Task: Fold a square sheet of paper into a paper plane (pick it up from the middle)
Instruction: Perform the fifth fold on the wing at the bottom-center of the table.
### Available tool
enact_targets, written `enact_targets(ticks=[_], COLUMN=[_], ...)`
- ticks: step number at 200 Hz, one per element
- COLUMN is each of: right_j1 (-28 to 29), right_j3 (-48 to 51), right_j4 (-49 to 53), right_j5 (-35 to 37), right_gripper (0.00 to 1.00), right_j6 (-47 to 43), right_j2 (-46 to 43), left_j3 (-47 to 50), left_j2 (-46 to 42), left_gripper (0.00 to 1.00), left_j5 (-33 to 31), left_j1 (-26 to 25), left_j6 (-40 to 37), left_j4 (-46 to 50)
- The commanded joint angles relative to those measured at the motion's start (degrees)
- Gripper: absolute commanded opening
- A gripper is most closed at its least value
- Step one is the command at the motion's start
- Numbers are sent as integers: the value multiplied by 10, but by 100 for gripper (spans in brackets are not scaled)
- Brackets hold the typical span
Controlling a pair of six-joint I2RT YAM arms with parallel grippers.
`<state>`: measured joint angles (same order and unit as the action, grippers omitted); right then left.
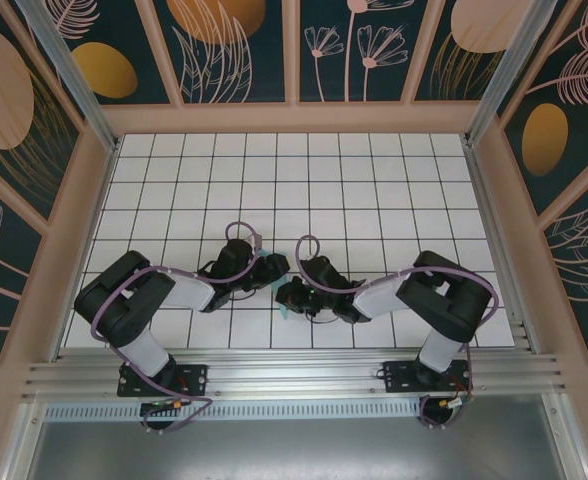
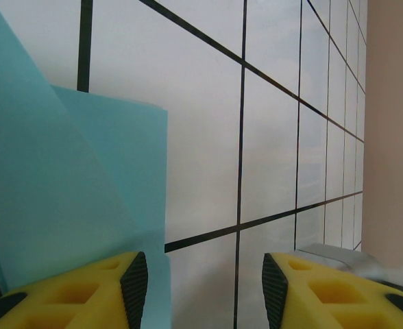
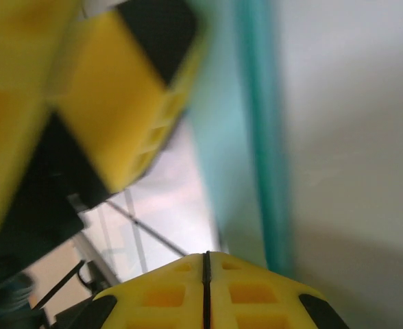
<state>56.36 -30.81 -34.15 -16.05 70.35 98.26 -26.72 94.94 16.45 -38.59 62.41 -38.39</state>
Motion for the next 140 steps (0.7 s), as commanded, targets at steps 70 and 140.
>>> enact_targets(ticks=[70,140], right_j1=[6,7], right_j3=[85,66], right_j4=[3,58], right_j5=[-54,-43], right_gripper=[6,5], right_j6=[13,-15], right_j2=[43,10], left_j3=[-15,-30], left_j2=[-15,11], left_gripper=[59,59], left_j5=[-48,-31], left_j1=[-1,0], left_j6=[-108,-118], left_j4=[106,88])
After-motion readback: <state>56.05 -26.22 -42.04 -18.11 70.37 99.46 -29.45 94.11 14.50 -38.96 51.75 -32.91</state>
